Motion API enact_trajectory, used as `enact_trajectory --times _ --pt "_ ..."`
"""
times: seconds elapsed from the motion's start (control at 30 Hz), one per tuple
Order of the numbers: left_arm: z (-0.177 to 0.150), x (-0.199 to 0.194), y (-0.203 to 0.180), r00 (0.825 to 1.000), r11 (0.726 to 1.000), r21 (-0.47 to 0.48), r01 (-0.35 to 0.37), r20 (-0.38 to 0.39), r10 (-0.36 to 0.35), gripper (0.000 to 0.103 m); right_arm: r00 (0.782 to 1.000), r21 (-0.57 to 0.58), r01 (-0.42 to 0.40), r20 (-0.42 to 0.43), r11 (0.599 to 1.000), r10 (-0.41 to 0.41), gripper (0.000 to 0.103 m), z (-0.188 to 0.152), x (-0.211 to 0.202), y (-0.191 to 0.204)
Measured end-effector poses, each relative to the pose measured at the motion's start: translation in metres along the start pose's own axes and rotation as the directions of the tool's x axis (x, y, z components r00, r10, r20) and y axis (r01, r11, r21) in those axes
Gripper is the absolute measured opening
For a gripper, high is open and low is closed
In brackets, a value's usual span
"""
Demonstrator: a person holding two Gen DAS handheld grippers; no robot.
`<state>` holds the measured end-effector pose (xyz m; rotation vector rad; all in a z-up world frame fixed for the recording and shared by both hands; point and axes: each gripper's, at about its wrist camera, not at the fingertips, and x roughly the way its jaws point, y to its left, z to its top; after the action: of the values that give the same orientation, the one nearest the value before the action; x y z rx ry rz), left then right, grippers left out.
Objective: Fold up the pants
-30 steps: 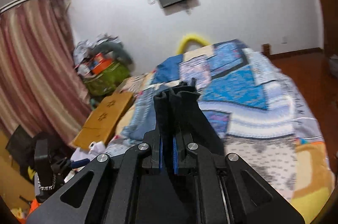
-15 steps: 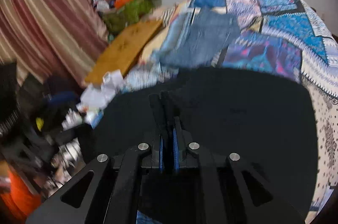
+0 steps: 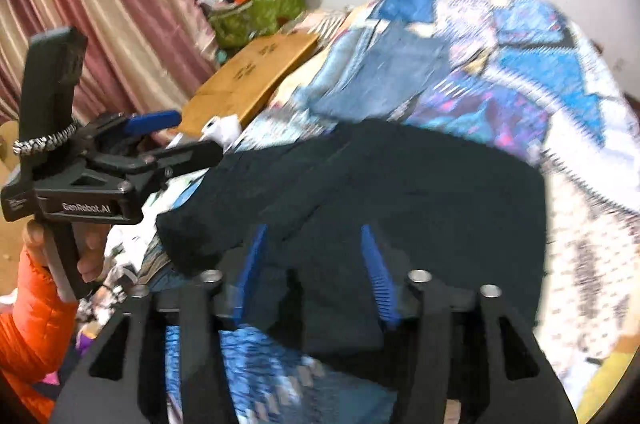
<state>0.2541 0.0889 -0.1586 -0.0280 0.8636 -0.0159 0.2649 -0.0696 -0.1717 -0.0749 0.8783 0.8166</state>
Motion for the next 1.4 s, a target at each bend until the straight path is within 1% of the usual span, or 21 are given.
enact_trajectory --times 0.1,0.2,0.3,0.37,0.5,0.6,0.7,0.73,0.77,0.8,0.93,1.0,1.2,1.37,1.4 --pt "0.014 0.009 -0.014 0.999 0.999 0.029 0.034 -0.001 -0.034 0.103 0.998 0.012 0.052 0.035 0.999 -0.053 0.053 0.01 -0.015 -0.02" --pt "0.028 0.027 -0.028 0.998 0.997 0.053 0.062 -0.024 -0.061 0.103 0.993 0.035 0.1 0.057 0.994 -0.102 0.06 0.019 -0.023 -0.044" --pt "0.037 0.049 -0.04 0.995 0.994 0.068 0.085 -0.061 -0.08 0.103 0.989 0.048 0.133 0.054 0.99 -0.135 0.061 0.025 -0.022 -0.064" --pt "0.042 0.068 -0.048 0.992 0.994 0.071 0.087 -0.094 -0.08 0.103 0.987 0.049 0.15 0.042 0.987 -0.153 0.061 0.026 -0.017 -0.074" --pt "0.042 0.102 -0.059 0.985 0.992 0.103 0.077 -0.163 -0.059 0.103 0.988 0.056 0.152 -0.022 0.987 -0.151 0.061 0.022 0.009 -0.091" --pt "0.035 0.123 -0.063 0.977 0.99 0.128 0.058 -0.211 -0.03 0.103 0.989 0.058 0.133 -0.078 0.989 -0.128 0.061 0.015 0.028 -0.1" --pt "0.023 0.139 -0.064 0.968 0.985 0.167 0.032 -0.25 0.011 0.103 0.982 0.068 0.132 -0.148 0.989 -0.121 0.061 0.006 0.048 -0.109" --pt "0.02 0.142 -0.062 0.966 0.985 0.167 0.037 -0.26 0.008 0.103 0.978 0.068 0.132 -0.17 0.989 -0.119 0.061 0.002 0.054 -0.111" --pt "0.017 0.142 -0.059 0.964 0.987 0.154 0.044 -0.266 -0.001 0.103 0.976 0.059 0.131 -0.184 0.99 -0.118 0.061 -0.003 0.059 -0.111" --pt "0.016 0.141 -0.058 0.963 0.988 0.149 0.045 -0.269 -0.003 0.103 0.977 0.049 0.133 -0.173 0.99 -0.123 0.062 -0.005 0.058 -0.11" --pt "0.007 0.133 -0.062 0.97 0.981 0.19 0.022 -0.241 0.025 0.103 0.974 0.039 0.147 -0.178 0.988 -0.138 0.063 -0.008 0.054 -0.107" --pt "0.003 0.129 -0.062 0.972 0.981 0.192 0.019 -0.235 0.027 0.103 0.973 0.032 0.156 -0.175 0.987 -0.148 0.064 -0.012 0.05 -0.105" --pt "-0.006 0.122 -0.051 0.965 0.991 0.13 0.041 -0.261 -0.006 0.103 0.969 0.029 0.18 -0.179 0.983 -0.172 0.065 -0.021 0.04 -0.101" --pt "-0.017 0.108 -0.047 0.969 0.993 0.115 0.033 -0.249 -0.003 0.103 0.966 0.039 0.196 -0.18 0.98 -0.186 0.067 -0.031 0.031 -0.096" --pt "-0.02 0.105 -0.046 0.969 0.993 0.11 0.033 -0.247 -0.005 0.103 0.967 0.044 0.196 -0.175 0.98 -0.186 0.068 -0.033 0.029 -0.095"
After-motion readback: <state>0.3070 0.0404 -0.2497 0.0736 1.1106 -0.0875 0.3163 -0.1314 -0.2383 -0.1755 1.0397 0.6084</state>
